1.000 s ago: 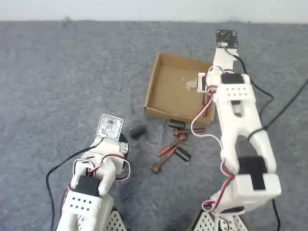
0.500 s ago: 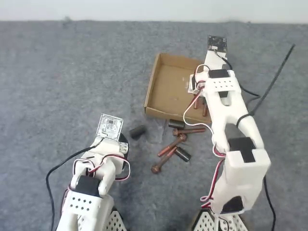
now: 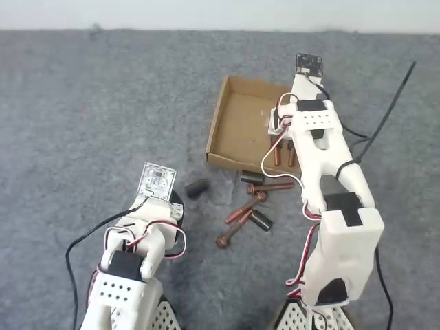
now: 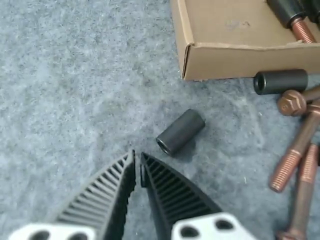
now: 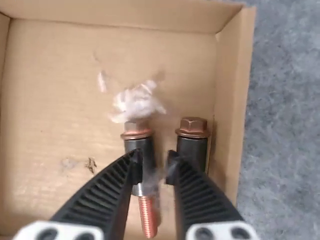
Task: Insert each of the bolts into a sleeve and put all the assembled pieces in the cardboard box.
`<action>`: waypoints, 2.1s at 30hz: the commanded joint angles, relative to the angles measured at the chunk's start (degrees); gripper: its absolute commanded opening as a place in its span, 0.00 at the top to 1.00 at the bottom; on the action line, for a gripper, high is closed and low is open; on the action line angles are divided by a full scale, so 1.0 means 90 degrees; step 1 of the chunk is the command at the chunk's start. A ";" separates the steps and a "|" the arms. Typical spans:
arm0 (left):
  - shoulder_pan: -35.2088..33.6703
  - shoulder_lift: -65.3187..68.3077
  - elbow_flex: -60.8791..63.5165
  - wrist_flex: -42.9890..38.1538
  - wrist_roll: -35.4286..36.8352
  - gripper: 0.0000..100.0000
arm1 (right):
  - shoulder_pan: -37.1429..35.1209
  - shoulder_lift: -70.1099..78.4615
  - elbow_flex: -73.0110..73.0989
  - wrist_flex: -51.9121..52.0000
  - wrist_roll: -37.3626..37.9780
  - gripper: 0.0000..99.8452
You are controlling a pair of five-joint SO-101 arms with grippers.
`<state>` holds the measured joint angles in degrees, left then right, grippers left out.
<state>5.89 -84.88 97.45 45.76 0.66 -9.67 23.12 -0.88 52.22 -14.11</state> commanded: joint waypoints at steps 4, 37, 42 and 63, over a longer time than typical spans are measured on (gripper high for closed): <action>-0.0029 -0.0127 -0.0054 0.0020 -0.0039 0.99 | -0.0083 -0.1148 -0.0352 0.0806 -0.0059 0.99; -0.1661 -0.0127 -0.0063 -0.0234 -0.0020 0.99 | -0.2359 -0.3902 0.3849 -0.0835 0.3214 0.99; -0.2794 -0.0127 -0.0298 -0.0215 0.0313 0.99 | -0.2799 -0.3414 0.3839 -0.1314 0.3575 0.98; -0.3184 -0.0078 -0.0366 -0.0029 0.1700 0.92 | -0.4049 -0.2730 0.3458 -0.1187 0.6320 0.79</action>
<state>-22.51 -84.88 96.57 45.23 15.43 -45.63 -1.41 33.76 41.76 39.69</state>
